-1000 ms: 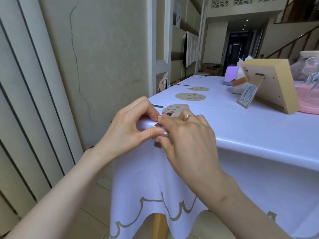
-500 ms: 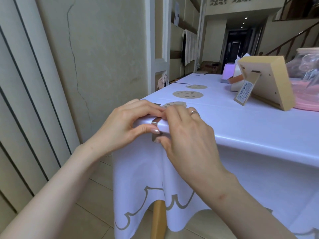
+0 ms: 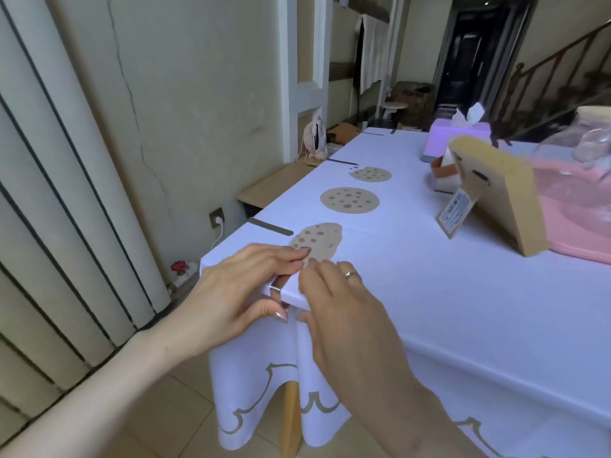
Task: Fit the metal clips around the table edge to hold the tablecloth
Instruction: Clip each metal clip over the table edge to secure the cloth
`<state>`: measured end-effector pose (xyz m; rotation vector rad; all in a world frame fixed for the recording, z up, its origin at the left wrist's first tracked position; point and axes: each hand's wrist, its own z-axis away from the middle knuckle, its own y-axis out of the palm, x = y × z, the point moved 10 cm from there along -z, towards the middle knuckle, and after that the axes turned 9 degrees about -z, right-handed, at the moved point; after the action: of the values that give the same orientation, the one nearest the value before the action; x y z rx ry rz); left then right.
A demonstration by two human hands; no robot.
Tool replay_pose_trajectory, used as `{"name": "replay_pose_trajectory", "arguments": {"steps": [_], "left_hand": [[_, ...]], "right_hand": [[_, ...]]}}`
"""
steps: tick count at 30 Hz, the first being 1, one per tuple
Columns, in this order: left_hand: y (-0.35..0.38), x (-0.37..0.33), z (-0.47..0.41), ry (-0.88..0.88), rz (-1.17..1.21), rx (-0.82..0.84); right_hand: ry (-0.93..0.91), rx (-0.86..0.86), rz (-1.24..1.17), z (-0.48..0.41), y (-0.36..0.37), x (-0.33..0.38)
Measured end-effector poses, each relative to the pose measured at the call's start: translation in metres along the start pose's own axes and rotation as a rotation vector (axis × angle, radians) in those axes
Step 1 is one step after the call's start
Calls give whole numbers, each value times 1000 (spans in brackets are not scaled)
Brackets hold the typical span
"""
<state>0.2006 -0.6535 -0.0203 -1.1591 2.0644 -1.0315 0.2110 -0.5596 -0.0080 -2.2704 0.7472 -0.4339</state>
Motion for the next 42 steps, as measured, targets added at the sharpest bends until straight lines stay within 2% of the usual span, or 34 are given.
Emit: {"name": "replay_pose_trajectory", "arguments": {"steps": [8, 14, 18, 22, 28, 32, 35, 37, 40, 41, 42], "left_hand": [[2, 4, -3, -125, 110, 99], [4, 4, -3, -203, 149, 164], [6, 3, -4, -251, 136, 221], [7, -1, -8, -289, 67, 350], [19, -2, -17, -246, -103, 524], [21, -9, -22, -341, -32, 607], [24, -21, -32, -285, -31, 663], [34, -10, -24, -393, -33, 838], [51, 9, -7, -579, 61, 908], [48, 4, -5, -576, 107, 945], [44, -1, -15, -476, 113, 926]], "right_hand": [[66, 226, -65, 5, 14, -7], [112, 269, -106, 1, 8, -7], [209, 409, -246, 11, 14, -13], [242, 459, -306, 17, -15, -19], [435, 512, -224, 79, -71, -75], [570, 593, -171, 114, -108, -106], [657, 563, -147, 120, -136, -129], [671, 593, -152, 127, -140, -140], [701, 635, -146, 140, -139, -154], [720, 643, -143, 141, -138, -158], [731, 650, -132, 143, -137, -160]]}}
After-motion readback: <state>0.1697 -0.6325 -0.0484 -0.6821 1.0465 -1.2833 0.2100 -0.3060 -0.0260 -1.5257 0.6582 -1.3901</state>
